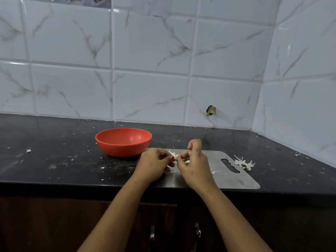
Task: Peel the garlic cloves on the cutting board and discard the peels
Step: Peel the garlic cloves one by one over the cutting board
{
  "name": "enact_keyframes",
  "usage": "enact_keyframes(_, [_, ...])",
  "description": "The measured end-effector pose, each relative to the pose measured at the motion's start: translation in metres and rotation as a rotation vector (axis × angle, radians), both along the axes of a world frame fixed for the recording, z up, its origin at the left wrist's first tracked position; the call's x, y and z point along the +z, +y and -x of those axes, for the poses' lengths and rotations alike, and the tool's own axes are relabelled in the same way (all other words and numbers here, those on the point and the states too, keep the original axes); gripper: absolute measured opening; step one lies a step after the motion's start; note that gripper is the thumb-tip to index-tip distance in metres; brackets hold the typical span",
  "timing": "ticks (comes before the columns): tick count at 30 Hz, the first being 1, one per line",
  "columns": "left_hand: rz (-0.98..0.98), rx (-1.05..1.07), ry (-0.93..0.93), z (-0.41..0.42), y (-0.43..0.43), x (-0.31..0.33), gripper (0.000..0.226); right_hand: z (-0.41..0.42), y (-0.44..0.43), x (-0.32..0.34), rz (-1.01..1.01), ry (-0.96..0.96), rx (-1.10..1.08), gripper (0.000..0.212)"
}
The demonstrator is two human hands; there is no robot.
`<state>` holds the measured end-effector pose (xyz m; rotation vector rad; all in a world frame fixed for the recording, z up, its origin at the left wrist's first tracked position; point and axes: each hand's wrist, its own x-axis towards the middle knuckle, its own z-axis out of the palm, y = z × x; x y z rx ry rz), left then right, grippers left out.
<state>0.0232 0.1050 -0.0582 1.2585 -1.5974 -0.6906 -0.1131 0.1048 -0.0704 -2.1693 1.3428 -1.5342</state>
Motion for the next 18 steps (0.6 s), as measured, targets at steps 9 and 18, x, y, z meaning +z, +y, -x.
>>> enact_keyframes(9, [-0.087, -0.134, 0.116, -0.003, 0.002, 0.002, 0.024, 0.002, 0.002, 0.004, -0.057, -0.054, 0.069, 0.029])
enact_keyframes(18, [-0.176, -0.313, 0.171, -0.016, 0.002, 0.007, 0.027, 0.002, 0.005, 0.002, 0.068, 0.139, 0.147, 0.031])
